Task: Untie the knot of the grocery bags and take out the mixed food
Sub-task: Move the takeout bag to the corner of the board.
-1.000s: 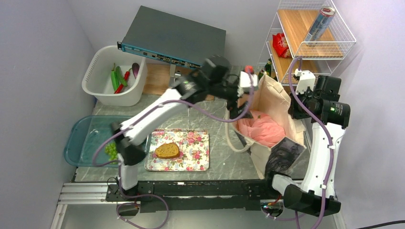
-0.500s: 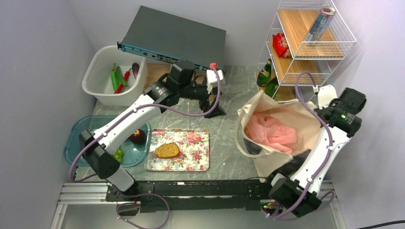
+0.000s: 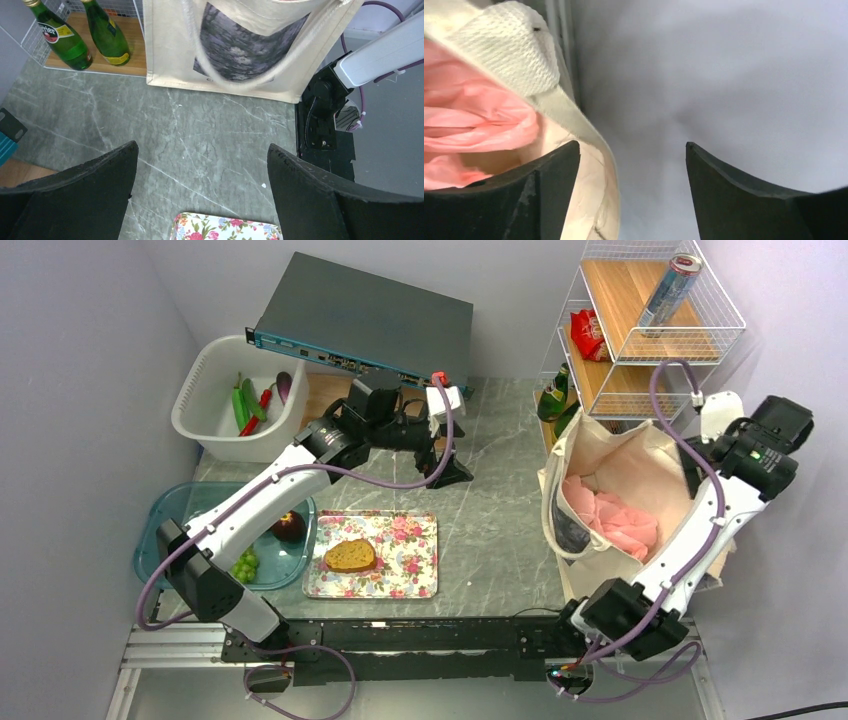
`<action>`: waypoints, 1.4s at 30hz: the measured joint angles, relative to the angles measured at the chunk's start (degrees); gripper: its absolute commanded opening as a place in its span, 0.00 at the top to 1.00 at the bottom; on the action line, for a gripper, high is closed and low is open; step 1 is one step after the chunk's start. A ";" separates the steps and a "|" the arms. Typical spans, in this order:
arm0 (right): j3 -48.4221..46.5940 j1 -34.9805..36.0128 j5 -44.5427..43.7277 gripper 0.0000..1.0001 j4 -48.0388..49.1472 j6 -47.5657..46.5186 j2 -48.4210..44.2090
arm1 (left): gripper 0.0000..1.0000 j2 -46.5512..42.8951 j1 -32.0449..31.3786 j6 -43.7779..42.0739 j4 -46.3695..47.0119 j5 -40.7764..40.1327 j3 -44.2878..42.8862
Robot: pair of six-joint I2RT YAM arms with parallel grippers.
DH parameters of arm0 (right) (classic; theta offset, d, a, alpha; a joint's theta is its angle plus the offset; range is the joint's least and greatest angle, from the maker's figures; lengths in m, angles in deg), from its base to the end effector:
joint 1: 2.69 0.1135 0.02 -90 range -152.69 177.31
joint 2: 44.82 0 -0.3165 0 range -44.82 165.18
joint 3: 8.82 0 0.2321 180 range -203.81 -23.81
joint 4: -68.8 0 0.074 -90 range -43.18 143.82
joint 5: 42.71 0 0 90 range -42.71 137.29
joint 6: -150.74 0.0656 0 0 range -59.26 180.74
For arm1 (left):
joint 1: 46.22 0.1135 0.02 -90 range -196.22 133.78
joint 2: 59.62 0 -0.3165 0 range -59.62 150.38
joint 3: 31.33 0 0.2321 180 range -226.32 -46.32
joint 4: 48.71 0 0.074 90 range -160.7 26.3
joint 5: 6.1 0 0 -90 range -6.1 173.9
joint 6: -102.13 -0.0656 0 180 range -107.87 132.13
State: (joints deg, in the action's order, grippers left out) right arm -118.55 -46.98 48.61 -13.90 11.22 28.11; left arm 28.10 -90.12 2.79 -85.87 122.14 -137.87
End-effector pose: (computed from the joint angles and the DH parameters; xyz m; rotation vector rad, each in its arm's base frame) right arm 0.1514 -0.1456 0.4549 -0.1260 2.5018 -0.7212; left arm 0.2213 -0.2693 0.4651 1.2729 1.4814 -1.0335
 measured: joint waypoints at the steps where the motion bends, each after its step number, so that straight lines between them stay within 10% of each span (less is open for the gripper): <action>1: -0.70 1.62 0.35 0.12 -0.31 0.79 -0.70 | 0.01 -0.17 0.00 0.09 0.15 0.02 0.26; 11: -24.04 10.73 15.67 0.09 -12.90 8.35 1.01 | 0.01 -1.29 0.81 2.69 0.55 -0.59 2.84; 22: -15.04 35.63 35.10 0.10 -13.51 16.28 -5.27 | 0.01 -5.33 7.58 8.90 0.46 -1.27 8.79; 34: 8.92 83.25 5.25 0.16 2.21 15.30 5.79 | 0.01 -14.29 21.03 7.34 -2.80 -3.56 13.29; 42: 36.81 72.94 -13.18 0.11 9.94 3.65 6.45 | 0.00 -17.22 25.62 4.46 -6.23 -3.58 13.77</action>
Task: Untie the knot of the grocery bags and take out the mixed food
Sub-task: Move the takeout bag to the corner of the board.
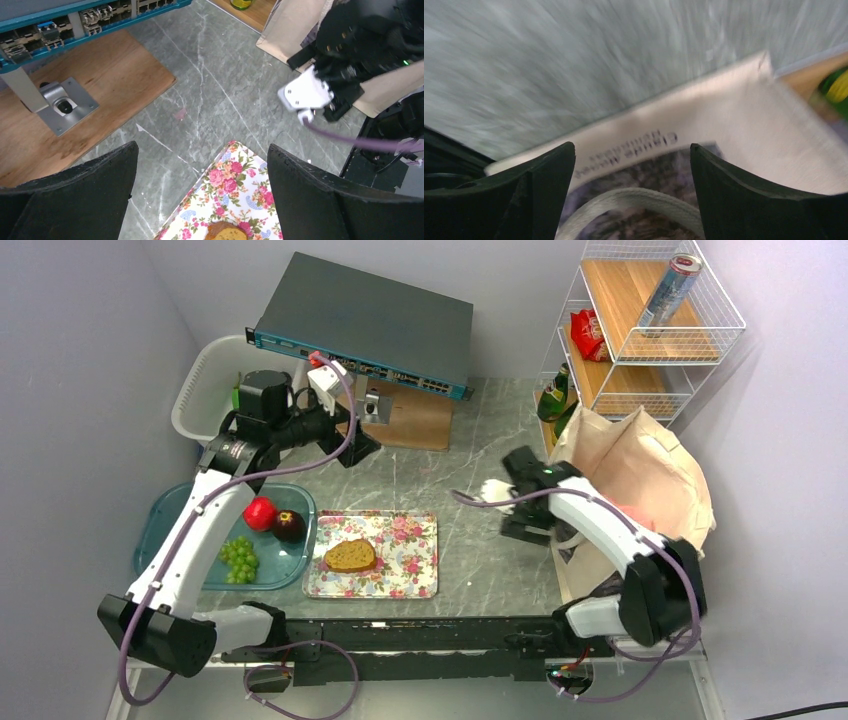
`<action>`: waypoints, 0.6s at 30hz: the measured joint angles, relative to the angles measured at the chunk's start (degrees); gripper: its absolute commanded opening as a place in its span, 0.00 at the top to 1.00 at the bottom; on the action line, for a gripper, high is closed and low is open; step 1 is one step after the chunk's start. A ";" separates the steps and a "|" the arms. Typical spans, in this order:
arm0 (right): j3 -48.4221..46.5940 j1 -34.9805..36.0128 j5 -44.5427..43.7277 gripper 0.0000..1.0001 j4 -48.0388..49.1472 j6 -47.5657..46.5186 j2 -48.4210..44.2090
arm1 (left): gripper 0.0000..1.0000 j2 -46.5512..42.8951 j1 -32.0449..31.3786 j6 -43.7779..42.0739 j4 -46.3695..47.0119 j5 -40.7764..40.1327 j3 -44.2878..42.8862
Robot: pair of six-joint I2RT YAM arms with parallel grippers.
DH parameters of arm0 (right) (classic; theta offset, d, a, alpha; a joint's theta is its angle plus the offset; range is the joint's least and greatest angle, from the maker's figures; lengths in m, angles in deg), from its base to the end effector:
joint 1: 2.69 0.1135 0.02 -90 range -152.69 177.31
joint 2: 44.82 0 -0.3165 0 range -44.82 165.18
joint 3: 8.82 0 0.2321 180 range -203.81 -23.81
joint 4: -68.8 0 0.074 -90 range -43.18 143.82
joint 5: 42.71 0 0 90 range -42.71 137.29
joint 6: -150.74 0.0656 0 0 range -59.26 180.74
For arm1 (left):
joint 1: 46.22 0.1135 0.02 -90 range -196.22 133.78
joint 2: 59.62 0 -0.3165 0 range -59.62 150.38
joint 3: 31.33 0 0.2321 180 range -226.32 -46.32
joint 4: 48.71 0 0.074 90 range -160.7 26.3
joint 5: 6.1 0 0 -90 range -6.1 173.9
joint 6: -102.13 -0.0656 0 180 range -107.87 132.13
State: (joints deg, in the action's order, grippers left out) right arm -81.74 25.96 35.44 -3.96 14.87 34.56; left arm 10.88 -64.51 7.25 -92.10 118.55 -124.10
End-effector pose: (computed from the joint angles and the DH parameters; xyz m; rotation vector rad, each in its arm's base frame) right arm 0.1979 0.0928 0.2627 -1.7733 2.3791 -0.3464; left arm 0.2242 -0.1134 0.4537 0.7788 1.7776 -0.7399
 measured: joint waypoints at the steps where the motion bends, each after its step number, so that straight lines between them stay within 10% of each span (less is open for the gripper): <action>1: 3.48 -4.57 -1.62 0.11 1.86 -3.17 -2.60 | 0.00 -0.57 0.42 -0.20 0.00 0.02 0.55; 9: 19.43 -20.46 -8.87 0.08 9.75 -21.59 -19.21 | 0.01 -2.51 2.43 -0.17 -0.20 0.13 5.86; 18: -6.75 -20.28 2.34 0.05 3.56 -12.00 -9.16 | 0.00 -2.54 5.57 -0.52 -1.99 0.46 6.62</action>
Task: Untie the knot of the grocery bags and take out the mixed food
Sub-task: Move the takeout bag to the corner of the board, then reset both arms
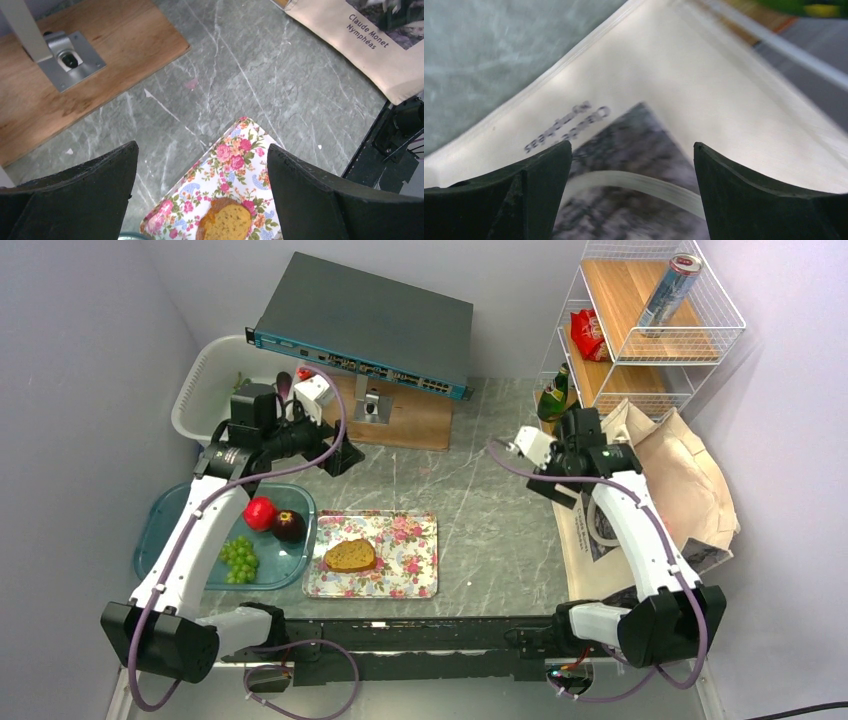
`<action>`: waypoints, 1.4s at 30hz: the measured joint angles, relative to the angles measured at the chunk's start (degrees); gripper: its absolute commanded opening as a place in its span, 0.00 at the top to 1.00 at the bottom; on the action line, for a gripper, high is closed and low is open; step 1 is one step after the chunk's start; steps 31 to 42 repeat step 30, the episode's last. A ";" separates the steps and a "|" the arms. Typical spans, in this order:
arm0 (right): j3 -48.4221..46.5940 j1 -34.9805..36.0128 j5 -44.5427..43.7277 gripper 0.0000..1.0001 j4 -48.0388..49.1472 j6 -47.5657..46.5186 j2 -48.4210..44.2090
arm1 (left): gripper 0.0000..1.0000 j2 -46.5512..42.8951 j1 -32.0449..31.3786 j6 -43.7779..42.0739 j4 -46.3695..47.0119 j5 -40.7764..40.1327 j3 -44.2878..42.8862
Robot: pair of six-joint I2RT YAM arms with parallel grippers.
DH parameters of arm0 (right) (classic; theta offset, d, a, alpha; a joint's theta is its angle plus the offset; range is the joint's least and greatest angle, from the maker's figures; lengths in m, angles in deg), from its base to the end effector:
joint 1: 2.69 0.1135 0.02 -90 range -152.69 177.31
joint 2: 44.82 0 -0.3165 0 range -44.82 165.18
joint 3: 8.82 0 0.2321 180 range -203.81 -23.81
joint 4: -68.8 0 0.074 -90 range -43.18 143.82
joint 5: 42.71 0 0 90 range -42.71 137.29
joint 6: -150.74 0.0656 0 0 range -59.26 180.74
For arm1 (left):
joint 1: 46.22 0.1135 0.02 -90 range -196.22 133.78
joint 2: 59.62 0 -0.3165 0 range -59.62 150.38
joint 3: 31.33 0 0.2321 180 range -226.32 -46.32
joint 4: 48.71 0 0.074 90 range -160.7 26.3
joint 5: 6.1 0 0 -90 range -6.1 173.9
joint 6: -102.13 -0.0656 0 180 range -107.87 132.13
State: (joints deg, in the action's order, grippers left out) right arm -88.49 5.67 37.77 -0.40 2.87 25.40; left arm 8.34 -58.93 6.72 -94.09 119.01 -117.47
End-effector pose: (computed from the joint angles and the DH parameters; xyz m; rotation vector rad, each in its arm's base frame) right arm 0.2110 0.0200 0.3296 -1.4165 2.2823 -0.5070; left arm 0.2212 -0.0886 0.4209 0.6915 1.9008 -0.7042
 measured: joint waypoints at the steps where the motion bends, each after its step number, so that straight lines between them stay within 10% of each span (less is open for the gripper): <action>1: -2.49 0.13 2.51 0.05 -0.26 1.57 0.04 | 0.01 0.00 0.44 -0.20 -0.68 -0.02 -0.09; 14: -16.33 6.75 28.20 0.00 3.69 32.30 0.09 | 0.00 1.79 7.69 -7.43 -18.47 -3.30 -11.65; 23: -9.27 7.02 34.16 0.00 16.24 54.47 0.04 | 0.01 1.49 10.93 -6.88 -24.74 -11.52 -8.74; 42: -6.67 7.02 36.50 0.00 17.51 59.32 0.07 | 0.01 0.24 15.67 -5.46 -25.83 -12.66 -5.62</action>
